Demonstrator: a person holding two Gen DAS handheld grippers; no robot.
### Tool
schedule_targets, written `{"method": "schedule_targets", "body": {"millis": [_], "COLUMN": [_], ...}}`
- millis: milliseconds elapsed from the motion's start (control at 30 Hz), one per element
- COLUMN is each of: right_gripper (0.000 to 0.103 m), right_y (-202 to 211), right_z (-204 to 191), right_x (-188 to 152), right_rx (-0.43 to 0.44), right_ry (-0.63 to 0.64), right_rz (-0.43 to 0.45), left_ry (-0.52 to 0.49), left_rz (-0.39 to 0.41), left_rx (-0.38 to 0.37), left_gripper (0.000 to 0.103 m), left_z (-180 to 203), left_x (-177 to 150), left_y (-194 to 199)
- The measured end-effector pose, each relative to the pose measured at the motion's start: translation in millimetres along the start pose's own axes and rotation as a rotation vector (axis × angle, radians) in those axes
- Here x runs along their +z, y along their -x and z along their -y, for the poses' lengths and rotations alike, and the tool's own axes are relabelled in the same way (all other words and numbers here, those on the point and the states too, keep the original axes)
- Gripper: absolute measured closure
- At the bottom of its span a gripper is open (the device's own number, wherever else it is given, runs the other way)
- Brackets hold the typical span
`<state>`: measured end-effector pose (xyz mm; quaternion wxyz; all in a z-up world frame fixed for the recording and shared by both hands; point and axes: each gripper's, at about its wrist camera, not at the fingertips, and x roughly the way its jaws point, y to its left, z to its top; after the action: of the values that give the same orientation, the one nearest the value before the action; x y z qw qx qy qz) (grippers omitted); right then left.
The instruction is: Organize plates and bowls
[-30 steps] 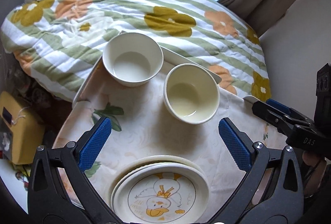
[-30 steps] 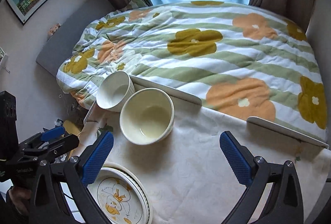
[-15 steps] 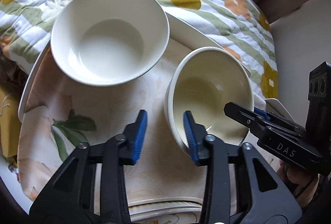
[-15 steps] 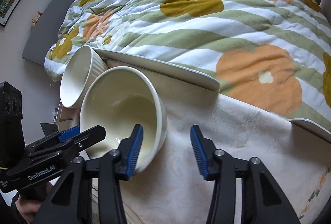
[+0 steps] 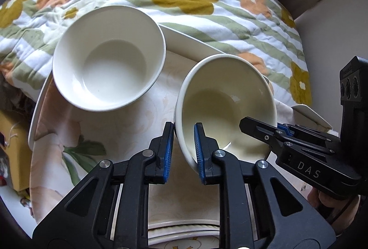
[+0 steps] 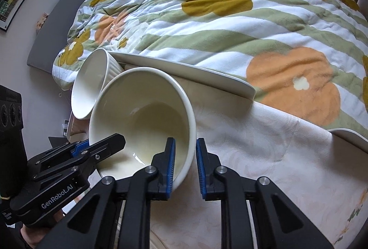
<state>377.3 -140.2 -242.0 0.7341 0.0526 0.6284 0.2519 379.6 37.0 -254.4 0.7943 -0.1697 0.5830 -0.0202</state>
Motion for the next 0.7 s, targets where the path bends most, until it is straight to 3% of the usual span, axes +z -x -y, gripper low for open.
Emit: {"method": "schedule_targets", "body": {"millis": [367, 700], "right_gripper": [0.087, 0.087], "right_y": [74, 161], "right_z": [2, 36], "right_x": [-30, -109], "right_rx": [-0.021, -0.042], "right_ry": [-0.026, -0.088], "right_rz": [0.136, 0.246], "left_ry": [-0.115, -0.238], "left_rz": [0.085, 0.126], "left_rx": [-0.024, -0.063], "left_gripper": [0.087, 0.087], "left_z": [50, 139], "left_x": [-16, -76], "left_y": [54, 102]}}
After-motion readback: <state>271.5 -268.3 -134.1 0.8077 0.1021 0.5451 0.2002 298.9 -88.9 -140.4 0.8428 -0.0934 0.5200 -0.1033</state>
